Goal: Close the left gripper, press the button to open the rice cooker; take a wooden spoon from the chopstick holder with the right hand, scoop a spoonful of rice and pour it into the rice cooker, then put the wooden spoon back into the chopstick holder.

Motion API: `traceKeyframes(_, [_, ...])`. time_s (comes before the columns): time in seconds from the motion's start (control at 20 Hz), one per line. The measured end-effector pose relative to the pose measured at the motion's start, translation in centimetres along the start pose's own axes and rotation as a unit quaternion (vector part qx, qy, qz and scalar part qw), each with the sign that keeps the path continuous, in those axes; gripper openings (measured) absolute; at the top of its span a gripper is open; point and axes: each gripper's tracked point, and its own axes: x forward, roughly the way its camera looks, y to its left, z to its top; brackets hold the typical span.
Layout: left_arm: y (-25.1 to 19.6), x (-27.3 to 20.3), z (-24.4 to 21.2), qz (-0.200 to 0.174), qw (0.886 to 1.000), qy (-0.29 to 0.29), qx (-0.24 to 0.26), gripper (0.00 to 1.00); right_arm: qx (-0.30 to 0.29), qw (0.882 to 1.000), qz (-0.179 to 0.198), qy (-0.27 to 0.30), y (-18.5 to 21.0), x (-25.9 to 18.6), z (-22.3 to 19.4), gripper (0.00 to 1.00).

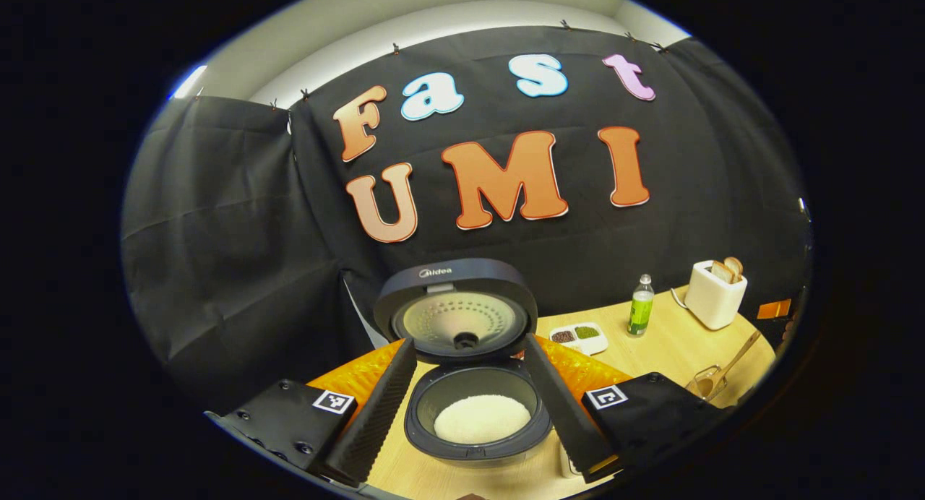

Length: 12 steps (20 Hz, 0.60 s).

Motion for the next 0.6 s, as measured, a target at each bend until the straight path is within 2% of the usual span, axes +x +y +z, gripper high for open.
traceKeyframes(0.2, [2.5,2.9,2.6,0.002,0.999,0.006,-0.039,0.93,-0.037,0.998,0.003,-0.058,0.3,-3.4,4.7,0.90])
traceKeyframes(0.35, [3.5,5.5,4.6,-0.013,0.997,0.018,-0.074,1.00,-0.062,0.994,0.007,-0.095,1.0,-6.0,7.5,0.91])
traceKeyframes(0.5, [3.9,8.4,6.5,-0.033,0.994,0.030,-0.098,0.93,-0.095,0.986,-0.002,-0.136,1.4,-8.7,10.2,0.91])
traceKeyframes(0.55, [3.7,9.2,6.9,-0.035,0.994,0.036,-0.097,1.00,-0.102,0.984,-0.003,-0.147,1.6,-9.7,11.0,0.91])
traceKeyframes(0.6, [3.9,10.1,7.5,-0.034,0.994,0.037,-0.094,0.93,-0.106,0.982,-0.003,-0.156,1.8,-10.5,11.5,0.91])
